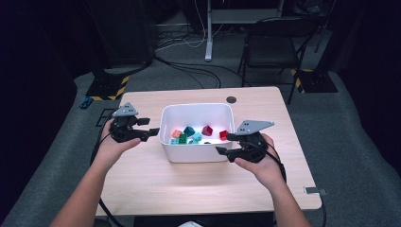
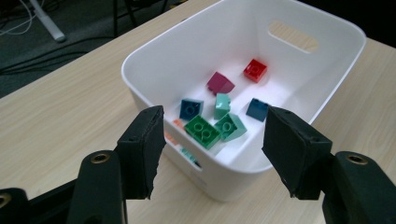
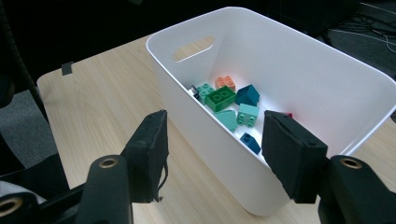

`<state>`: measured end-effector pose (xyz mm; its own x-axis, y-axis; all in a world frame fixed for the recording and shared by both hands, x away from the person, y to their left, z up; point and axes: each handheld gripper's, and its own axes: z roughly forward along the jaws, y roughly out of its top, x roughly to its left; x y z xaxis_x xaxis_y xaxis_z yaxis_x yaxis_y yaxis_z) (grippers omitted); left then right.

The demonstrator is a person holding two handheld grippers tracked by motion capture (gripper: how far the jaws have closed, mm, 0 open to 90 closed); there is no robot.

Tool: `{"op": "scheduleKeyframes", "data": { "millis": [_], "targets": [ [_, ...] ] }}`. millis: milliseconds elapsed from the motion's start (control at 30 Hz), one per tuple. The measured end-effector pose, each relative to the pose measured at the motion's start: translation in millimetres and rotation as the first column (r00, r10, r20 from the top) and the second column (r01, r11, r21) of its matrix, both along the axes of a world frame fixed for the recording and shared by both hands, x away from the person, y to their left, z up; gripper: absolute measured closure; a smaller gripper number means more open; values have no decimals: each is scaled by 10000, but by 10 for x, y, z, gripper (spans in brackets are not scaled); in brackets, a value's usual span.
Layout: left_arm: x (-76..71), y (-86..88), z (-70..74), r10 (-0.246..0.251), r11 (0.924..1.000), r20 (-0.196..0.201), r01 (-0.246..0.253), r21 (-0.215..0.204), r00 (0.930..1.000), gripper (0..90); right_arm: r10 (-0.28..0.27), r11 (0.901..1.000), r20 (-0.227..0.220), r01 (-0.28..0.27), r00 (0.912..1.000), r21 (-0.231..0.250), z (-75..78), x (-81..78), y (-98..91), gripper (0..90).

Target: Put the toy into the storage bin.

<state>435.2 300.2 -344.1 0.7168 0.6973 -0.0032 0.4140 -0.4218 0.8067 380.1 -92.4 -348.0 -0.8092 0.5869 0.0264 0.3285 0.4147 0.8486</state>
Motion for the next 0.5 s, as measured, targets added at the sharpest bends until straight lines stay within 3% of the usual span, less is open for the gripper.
{"op": "scheduleKeyframes", "data": {
  "millis": [167, 300, 333, 500],
  "targets": [
    [-48, 166, -187, 379, 9990, -146, -382, -241, 9992, 381, 47, 10000, -49, -47, 10000, -70, -23, 8, 18, 407],
    [-54, 262, -374, 803, 9966, -337, -809, -163, 9962, 381, 170, 9998, -53, -171, 9998, -100, -40, 7, 53, 406],
    [-54, 288, -433, 876, 9954, -395, -889, -343, 9954, 381, 229, 9997, -54, -230, 9997, -120, -41, 3, 66, 405],
    [-53, 347, -644, 923, 9938, -503, -951, -577, 9945, 378, 286, 9994, -73, -287, 9996, -197, -61, -1, 98, 404]
  ]
}}
